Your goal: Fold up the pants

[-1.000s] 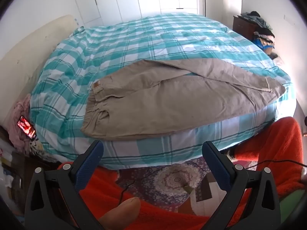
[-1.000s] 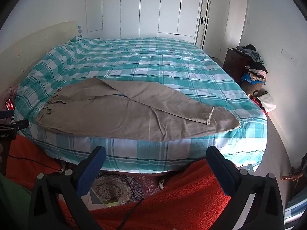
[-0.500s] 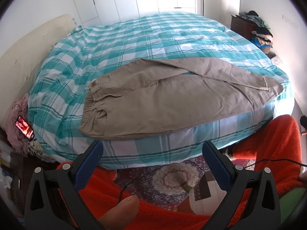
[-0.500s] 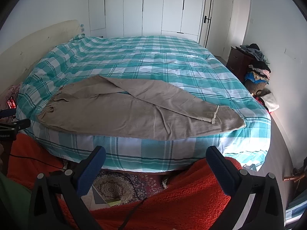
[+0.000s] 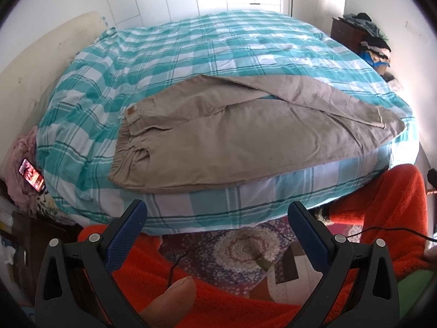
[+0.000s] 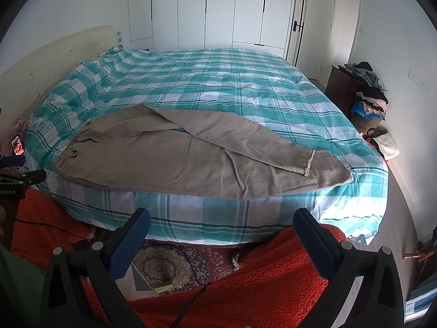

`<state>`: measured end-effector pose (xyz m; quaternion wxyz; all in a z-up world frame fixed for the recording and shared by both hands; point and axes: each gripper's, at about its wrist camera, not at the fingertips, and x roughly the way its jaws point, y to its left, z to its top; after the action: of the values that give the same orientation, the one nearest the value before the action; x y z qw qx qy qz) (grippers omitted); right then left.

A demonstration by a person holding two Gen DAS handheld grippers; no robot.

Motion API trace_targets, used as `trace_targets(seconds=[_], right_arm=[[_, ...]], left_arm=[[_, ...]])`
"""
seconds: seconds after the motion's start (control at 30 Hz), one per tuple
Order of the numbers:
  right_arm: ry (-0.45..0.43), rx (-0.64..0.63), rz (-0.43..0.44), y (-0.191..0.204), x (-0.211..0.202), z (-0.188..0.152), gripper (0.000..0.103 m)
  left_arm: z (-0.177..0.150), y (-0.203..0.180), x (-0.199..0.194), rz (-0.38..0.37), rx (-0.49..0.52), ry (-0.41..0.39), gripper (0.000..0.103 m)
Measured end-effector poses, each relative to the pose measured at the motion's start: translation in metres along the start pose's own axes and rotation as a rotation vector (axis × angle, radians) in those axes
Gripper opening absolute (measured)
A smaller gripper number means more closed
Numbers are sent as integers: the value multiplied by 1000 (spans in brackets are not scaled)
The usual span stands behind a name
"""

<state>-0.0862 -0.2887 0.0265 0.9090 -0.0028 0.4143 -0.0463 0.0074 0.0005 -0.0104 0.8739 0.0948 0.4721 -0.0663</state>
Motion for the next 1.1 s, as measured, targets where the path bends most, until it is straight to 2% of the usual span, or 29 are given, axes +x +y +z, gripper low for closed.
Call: trace_targets(seconds=[0.53,0.73,0.9,1.1], right_arm=[[-16,-3,-3,1,-3,0,103],[-6,-20,11,4,-2,4,103],[-44,-44,19,11,-6,12,103],[-39,-54,38,15,-6,10,103]], left_arm=[[0,2,-1,28,2,-3,103],[2,3,-1,20,-7,3,103],[1,6,-3,15,-21,-3,103],[-1,5,-2,20,-16,6,103]])
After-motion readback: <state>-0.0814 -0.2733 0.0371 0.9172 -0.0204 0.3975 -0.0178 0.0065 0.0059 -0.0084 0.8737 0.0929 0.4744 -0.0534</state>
